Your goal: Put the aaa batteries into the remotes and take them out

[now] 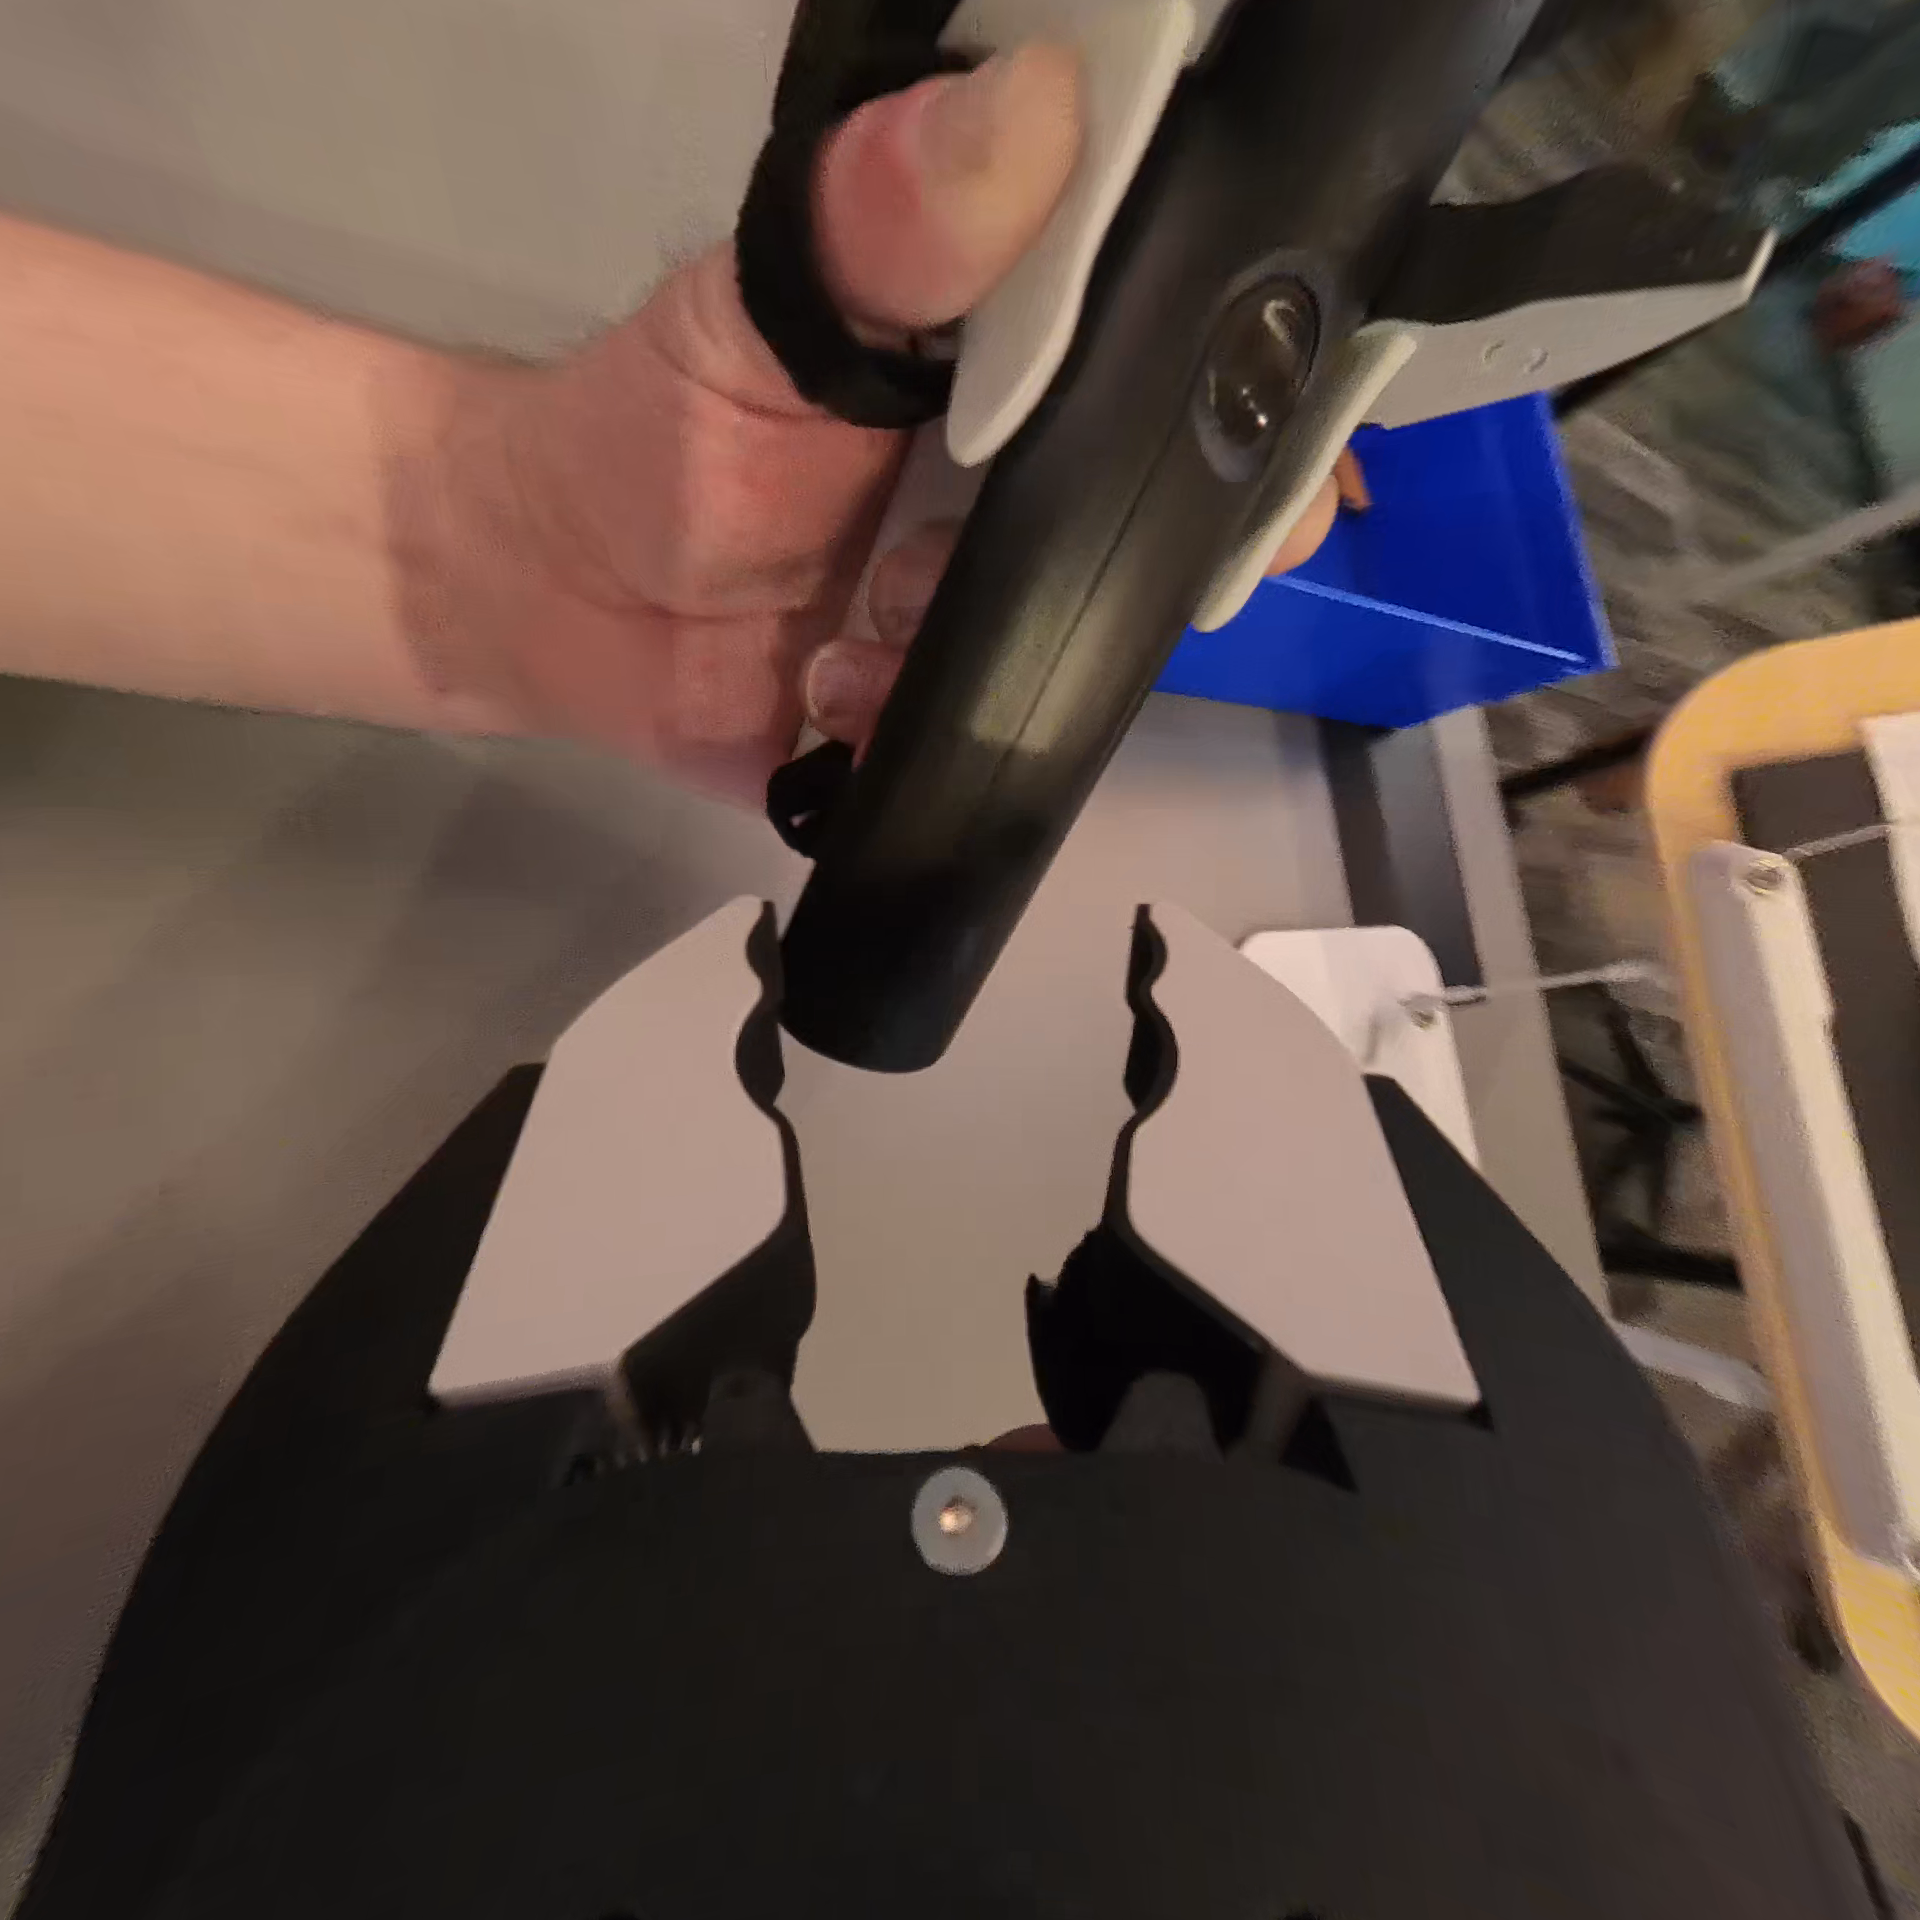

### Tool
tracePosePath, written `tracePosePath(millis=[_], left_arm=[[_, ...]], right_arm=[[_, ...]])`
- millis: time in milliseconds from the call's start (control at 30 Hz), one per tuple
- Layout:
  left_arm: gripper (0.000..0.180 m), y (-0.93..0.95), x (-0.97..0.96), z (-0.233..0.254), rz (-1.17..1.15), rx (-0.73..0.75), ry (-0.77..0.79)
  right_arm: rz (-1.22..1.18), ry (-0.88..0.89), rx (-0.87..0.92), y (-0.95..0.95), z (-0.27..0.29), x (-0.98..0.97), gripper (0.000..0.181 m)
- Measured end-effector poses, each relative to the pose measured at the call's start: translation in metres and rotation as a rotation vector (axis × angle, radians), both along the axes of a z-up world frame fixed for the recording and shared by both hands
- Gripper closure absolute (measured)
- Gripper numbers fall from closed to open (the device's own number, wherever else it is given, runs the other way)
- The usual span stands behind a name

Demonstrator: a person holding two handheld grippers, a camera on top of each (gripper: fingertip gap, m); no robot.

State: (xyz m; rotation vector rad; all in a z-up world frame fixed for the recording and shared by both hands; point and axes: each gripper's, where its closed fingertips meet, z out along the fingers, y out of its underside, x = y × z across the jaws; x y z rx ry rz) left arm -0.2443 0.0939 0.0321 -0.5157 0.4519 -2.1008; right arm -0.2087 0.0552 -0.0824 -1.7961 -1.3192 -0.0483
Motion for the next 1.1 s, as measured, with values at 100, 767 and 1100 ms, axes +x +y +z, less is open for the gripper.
tracePosePath(millis=[100, 767, 1100], left_arm=[[0.117, 0.001, 0.003, -0.002, 0.010, -0.016, 0.009], [0.126, 0.001, 0.028, -0.011, 0.093, 0.047, 0.205], [0.125, -0.008, 0.033, -0.021, 0.008, 0.139, 0.292]], right_arm=[[-0.105, -0.029, 0.111, -0.001, -0.002, -0.005, 0.138], [-0.129, 0.367, -0.092, 0.010, 0.005, 0.018, 0.152], [0.160, 0.780, -0.551, -0.012, 0.001, 0.019, 0.157]])
